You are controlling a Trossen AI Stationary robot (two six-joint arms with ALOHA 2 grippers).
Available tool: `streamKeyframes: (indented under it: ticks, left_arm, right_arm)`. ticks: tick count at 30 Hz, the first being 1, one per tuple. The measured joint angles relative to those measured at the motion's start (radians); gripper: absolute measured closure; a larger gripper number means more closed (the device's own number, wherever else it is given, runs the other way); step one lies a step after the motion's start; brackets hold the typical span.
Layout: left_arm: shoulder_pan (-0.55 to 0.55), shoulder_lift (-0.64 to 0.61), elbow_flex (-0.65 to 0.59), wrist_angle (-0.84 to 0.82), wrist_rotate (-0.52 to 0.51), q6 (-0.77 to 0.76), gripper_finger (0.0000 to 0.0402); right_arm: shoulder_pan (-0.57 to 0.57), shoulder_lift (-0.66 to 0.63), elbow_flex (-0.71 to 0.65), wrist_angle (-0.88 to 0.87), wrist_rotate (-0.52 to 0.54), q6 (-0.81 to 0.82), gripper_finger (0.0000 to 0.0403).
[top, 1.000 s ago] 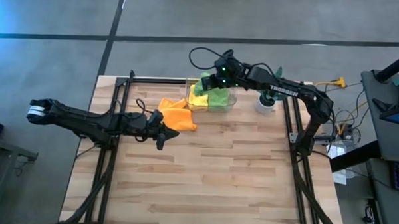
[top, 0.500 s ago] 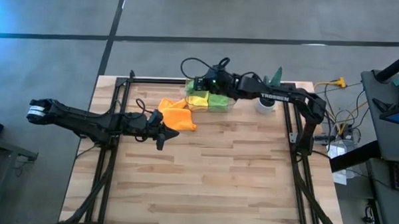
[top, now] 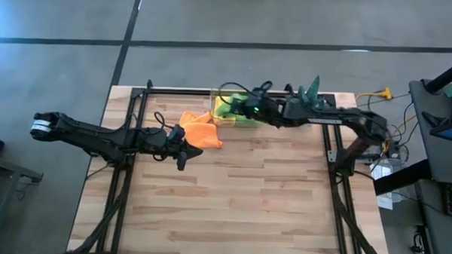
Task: Fold microfiber towels
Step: Put the folded green microfiber towel into the transparent bin
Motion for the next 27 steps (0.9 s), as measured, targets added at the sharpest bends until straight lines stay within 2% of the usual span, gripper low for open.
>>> streamKeyframes:
  ticks: [3,7,11,16,21,27]
  left_arm:
    - [0.000,0.000,0.000,-0.004,0.001,0.000,0.0402]
    - [0.000,0.000,0.000,-0.016,0.001,0.025,0.0402]
    - [0.000,0.000,-0.001,-0.022,0.001,0.026,0.0402]
    - [0.000,0.000,-0.001,-0.022,0.003,0.023,0.0402]
    - [0.000,0.000,-0.001,-0.025,0.007,0.020,0.0402]
    - [0.000,0.000,-0.001,-0.025,0.032,0.002,0.0402]
  right_arm:
    - [0.013,-0.100,-0.108,0.048,0.073,0.013,0.0394]
    - [-0.002,-0.180,-0.262,0.215,0.069,0.068,0.0394]
    - [-0.017,-0.198,-0.350,0.361,0.062,0.121,0.0394]
    - [-0.033,-0.167,-0.357,0.420,0.066,0.123,0.0394]
    - [-0.096,-0.089,-0.316,0.428,0.063,0.107,0.0394]
    - [-0.149,-0.021,-0.270,0.548,0.009,0.082,0.0394]
